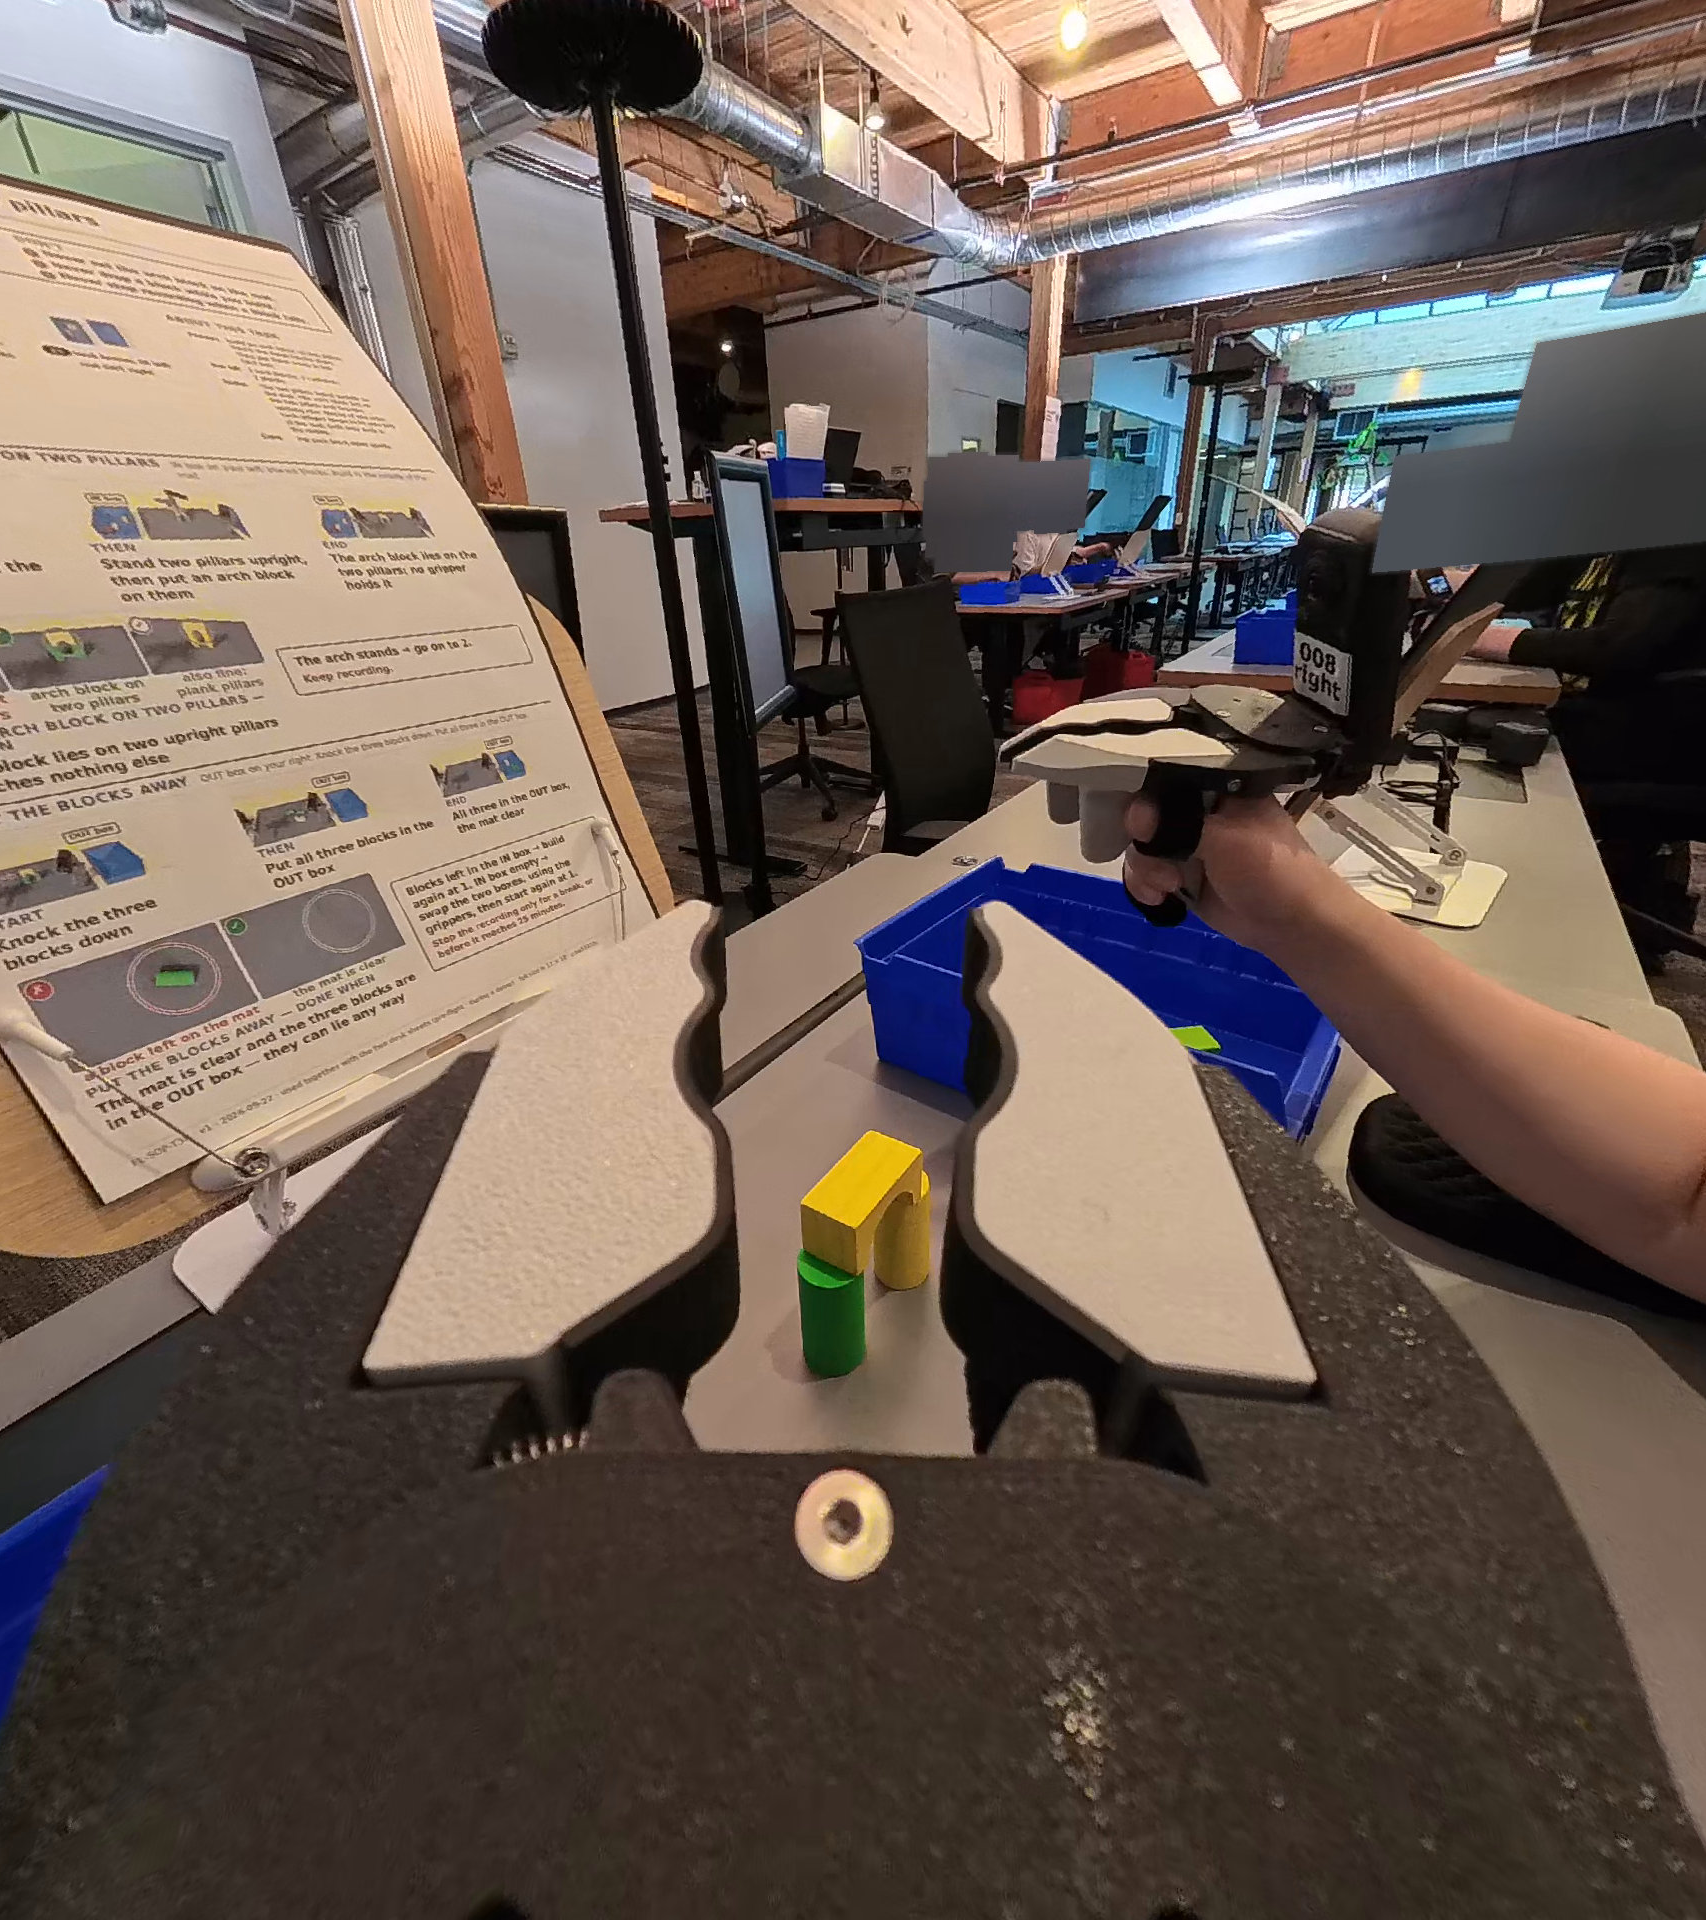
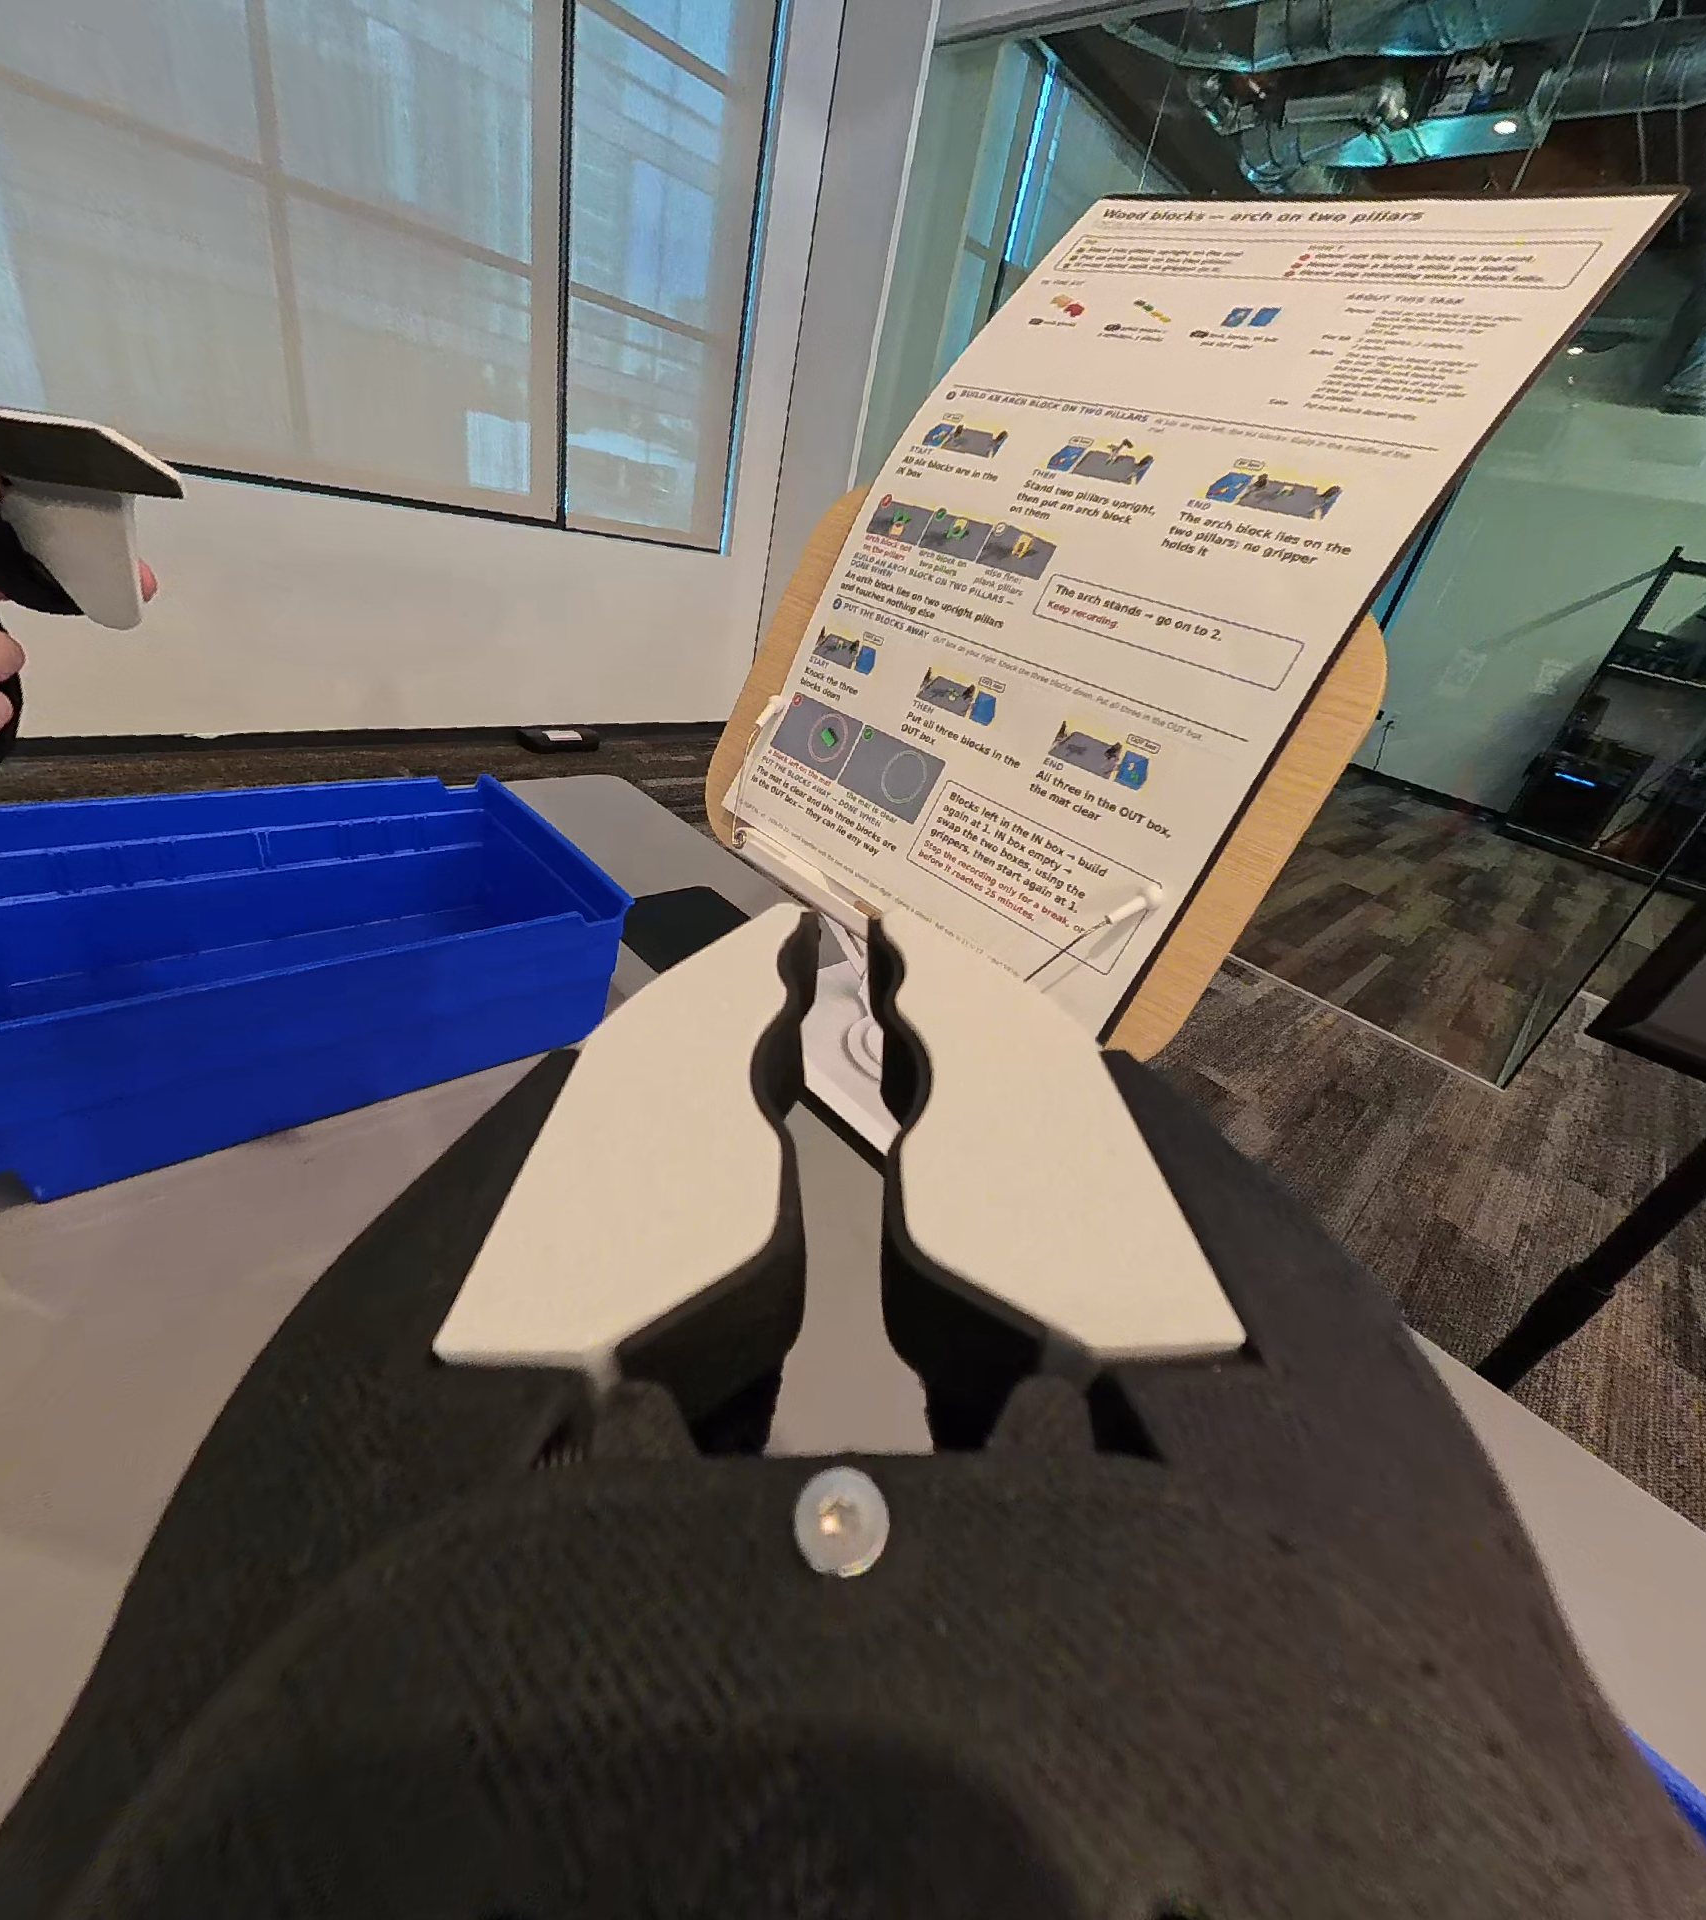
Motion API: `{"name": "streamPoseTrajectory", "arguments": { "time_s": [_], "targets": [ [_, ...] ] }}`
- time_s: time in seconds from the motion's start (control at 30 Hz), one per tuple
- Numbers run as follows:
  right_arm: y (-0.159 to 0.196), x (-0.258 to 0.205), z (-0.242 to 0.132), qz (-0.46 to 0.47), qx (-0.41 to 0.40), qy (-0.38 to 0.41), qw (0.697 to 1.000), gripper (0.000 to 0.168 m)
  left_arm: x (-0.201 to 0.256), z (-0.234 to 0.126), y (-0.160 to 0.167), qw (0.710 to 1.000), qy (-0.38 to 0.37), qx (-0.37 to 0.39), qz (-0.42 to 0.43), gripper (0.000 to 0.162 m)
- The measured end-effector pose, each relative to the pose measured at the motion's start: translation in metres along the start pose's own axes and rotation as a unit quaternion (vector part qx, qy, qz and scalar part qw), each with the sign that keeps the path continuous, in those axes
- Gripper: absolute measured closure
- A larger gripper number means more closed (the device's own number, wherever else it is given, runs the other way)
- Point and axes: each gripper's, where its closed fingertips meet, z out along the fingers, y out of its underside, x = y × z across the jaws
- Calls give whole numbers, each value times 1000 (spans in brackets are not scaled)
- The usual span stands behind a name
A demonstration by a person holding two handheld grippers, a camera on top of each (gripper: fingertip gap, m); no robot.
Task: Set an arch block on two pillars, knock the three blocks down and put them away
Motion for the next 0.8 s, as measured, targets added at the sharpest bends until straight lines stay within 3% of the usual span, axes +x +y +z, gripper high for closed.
{"name": "streamPoseTrajectory", "arguments": {
  "time_s": [0.8],
  "targets": [
    [9, -3, 5, 26, -25, -9, 999, 167, 1, 0, 0, 1000, 2, 0, 0, 119]
  ]
}}
